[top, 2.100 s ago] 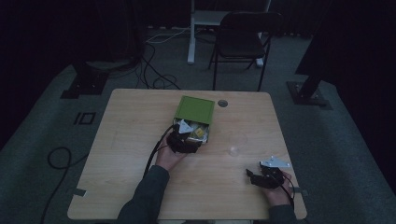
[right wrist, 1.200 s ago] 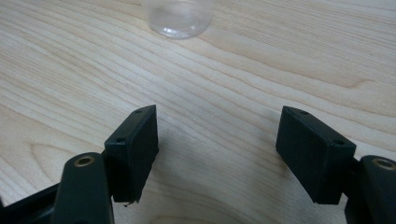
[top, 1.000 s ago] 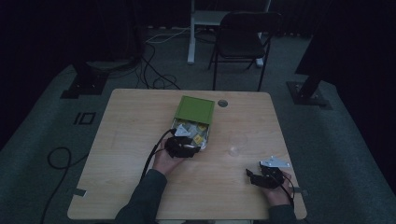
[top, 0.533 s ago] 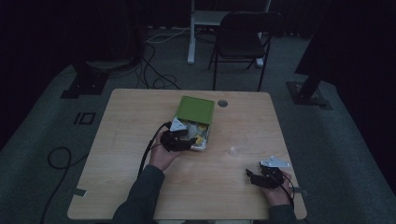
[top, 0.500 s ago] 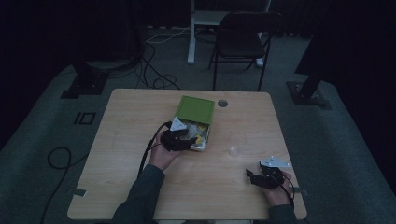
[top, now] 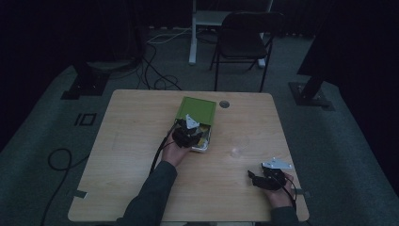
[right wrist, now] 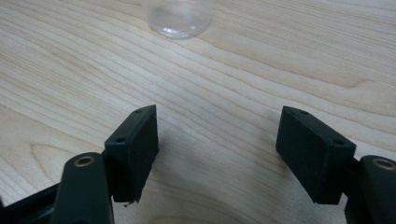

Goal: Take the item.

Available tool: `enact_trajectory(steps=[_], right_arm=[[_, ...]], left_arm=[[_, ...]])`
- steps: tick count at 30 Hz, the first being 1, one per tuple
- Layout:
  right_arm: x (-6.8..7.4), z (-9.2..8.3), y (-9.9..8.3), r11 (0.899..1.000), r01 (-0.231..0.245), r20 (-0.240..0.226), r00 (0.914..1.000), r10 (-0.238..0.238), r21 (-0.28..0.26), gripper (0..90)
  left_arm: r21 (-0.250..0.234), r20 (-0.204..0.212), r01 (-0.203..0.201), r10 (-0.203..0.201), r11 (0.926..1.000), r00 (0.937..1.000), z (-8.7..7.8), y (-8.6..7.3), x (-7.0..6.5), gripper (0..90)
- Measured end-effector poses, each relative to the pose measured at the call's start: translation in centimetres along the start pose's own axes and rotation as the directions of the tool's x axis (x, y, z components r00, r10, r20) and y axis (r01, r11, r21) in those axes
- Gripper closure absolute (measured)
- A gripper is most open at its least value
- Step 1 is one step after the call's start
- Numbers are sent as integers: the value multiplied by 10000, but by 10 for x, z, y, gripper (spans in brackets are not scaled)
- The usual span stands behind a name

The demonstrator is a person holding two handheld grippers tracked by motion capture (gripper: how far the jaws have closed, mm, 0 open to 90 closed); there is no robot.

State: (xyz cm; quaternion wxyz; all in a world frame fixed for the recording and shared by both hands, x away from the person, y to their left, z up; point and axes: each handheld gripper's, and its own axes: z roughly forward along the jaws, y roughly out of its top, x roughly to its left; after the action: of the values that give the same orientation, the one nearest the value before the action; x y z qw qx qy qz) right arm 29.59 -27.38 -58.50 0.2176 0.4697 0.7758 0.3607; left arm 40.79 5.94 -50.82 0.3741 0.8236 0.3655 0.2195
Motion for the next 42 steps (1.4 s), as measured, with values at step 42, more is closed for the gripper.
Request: enact_trajectory(steps=[42], right_arm=[[0, 0, 0, 10000, -11, 13, 10000, 11, 2, 293]], left_arm=[[-380, 293, -60, 71, 9993, 9995, -44, -3, 6, 900]])
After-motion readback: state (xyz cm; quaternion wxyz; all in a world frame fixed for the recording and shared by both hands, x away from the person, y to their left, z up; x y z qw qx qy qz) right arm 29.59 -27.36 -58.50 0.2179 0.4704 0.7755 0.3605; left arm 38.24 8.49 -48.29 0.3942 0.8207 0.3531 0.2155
